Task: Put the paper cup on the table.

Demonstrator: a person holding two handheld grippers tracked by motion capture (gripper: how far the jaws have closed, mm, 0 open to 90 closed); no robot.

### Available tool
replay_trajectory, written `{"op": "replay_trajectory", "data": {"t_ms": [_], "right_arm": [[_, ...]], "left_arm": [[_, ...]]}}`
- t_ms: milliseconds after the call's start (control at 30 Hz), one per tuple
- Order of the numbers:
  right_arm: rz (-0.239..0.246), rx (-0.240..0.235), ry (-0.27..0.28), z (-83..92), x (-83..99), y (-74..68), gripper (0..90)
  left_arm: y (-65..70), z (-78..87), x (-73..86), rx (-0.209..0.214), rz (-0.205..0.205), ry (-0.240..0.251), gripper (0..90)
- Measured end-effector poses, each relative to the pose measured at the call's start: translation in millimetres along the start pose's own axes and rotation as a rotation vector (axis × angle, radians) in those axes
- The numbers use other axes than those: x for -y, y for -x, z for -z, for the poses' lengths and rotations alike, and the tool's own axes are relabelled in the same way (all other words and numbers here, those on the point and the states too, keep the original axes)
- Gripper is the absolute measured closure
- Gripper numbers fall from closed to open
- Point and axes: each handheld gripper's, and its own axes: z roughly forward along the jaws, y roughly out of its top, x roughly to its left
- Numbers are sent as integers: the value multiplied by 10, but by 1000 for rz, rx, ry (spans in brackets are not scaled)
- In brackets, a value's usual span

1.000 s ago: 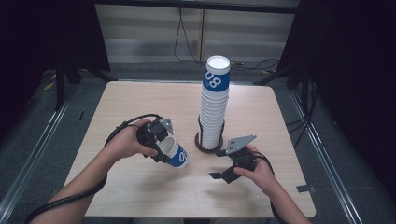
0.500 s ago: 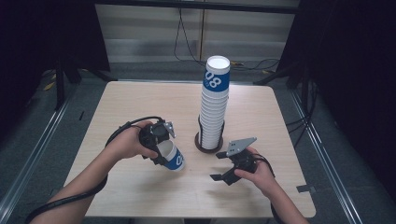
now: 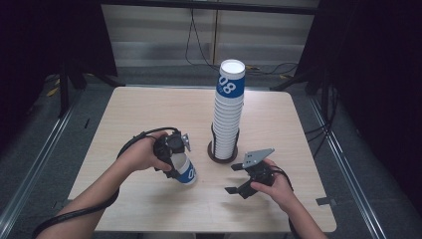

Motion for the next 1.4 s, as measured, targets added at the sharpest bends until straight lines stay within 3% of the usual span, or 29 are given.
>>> {"op": "replay_trajectory", "data": {"t_ms": [300, 333, 400, 467, 867, 1100, 1267, 1400], "right_arm": [[-4, -1, -11, -32, 39, 13, 133], [-7, -3, -9, -33, 46, 13, 133], [-6, -3, -11, -36, 55, 15, 134], [-5, -2, -15, -39, 63, 14, 134], [-8, 1, -10, -28, 76, 13, 134], [-5, -2, -8, -44, 79, 13, 134], [-3, -5, -8, -48, 80, 1, 133], [-10, -5, -8, -45, 89, 5, 134]], "left_arm": [[34, -54, -124, 8, -61, 17, 155], [44, -62, -147, -3, -90, -2, 155], [82, -67, -200, -23, -106, -26, 157], [108, -89, -228, -10, -112, -24, 158], [81, -123, -187, 17, -61, 64, 151], [89, -248, -102, 62, -44, 136, 141], [94, -341, -28, 64, -36, 159, 152], [97, -400, 21, 72, -24, 138, 165]]}}
